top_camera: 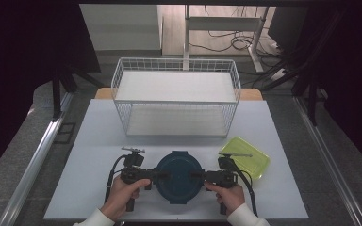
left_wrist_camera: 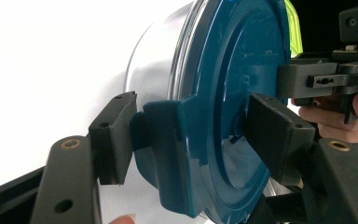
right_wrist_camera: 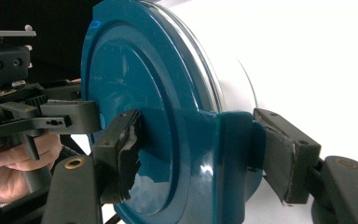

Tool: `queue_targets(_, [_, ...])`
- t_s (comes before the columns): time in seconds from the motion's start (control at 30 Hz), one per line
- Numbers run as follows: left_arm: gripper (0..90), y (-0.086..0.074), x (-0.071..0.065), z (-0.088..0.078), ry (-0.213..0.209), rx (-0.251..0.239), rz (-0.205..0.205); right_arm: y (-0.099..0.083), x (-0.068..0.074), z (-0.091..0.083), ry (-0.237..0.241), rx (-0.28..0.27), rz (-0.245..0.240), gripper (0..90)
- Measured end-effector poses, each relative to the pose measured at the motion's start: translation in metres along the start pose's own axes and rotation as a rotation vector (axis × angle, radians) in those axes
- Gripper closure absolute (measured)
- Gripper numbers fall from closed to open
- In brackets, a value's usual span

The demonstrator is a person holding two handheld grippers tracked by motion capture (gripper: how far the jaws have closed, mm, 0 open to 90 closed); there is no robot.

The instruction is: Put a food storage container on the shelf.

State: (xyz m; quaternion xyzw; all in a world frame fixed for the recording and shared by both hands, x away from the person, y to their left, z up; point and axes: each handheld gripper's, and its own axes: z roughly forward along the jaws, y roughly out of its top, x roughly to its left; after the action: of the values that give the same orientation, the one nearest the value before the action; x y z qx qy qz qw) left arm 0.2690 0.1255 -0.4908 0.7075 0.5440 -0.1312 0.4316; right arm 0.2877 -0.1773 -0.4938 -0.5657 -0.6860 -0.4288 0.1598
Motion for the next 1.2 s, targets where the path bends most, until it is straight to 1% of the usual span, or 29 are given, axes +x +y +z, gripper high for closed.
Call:
queue_targets(0.17, [35.9, 0.001, -0.001, -0.002, 0.000, -0.006, 0.004, 0.000, 0.002, 0.000, 0.001, -0.004, -0.004, 34.0])
queue_targets(0.2, [35.9, 0.001, -0.002, -0.003, 0.000, -0.016, 0.005, 0.001, 0.004, -0.001, -0.001, -0.010, -0.015, 34.0])
queue_targets(0.27, [35.9, 0.002, -0.003, -0.004, 0.000, -0.020, 0.008, 0.002, 0.005, -0.002, -0.001, -0.011, -0.022, 34.0])
queue_targets(0.43, [35.9, 0.004, -0.004, -0.006, -0.002, -0.016, 0.014, 0.002, 0.008, -0.003, -0.004, -0.017, -0.033, 34.0])
queue_targets(0.53, [35.9, 0.005, -0.005, -0.008, -0.007, -0.023, 0.017, 0.002, 0.011, -0.005, -0.013, -0.031, -0.050, 33.9])
queue_targets(0.63, [35.9, 0.007, -0.007, -0.011, -0.003, -0.029, 0.030, 0.003, 0.015, -0.007, -0.013, -0.043, -0.061, 33.9])
queue_targets(0.7, [35.9, 0.008, -0.008, -0.011, -0.004, -0.034, 0.029, 0.003, 0.015, -0.007, -0.012, -0.044, -0.065, 33.9])
queue_targets(0.73, [35.9, 0.009, -0.009, -0.013, 0.000, -0.035, 0.039, 0.004, 0.017, -0.008, -0.010, -0.048, -0.070, 33.8])
queue_targets(0.97, [36.0, 0.012, -0.011, -0.016, -0.003, -0.039, 0.046, 0.005, 0.021, -0.011, -0.012, -0.058, -0.087, 33.8])
queue_targets(1.07, [36.0, 0.015, -0.014, -0.020, 0.001, -0.045, 0.060, 0.006, 0.024, -0.012, -0.012, -0.066, -0.095, 33.8])
queue_targets(1.2, [36.1, 0.017, -0.016, -0.020, 0.001, -0.049, 0.062, 0.008, 0.025, -0.014, -0.011, -0.072, -0.100, 33.8])
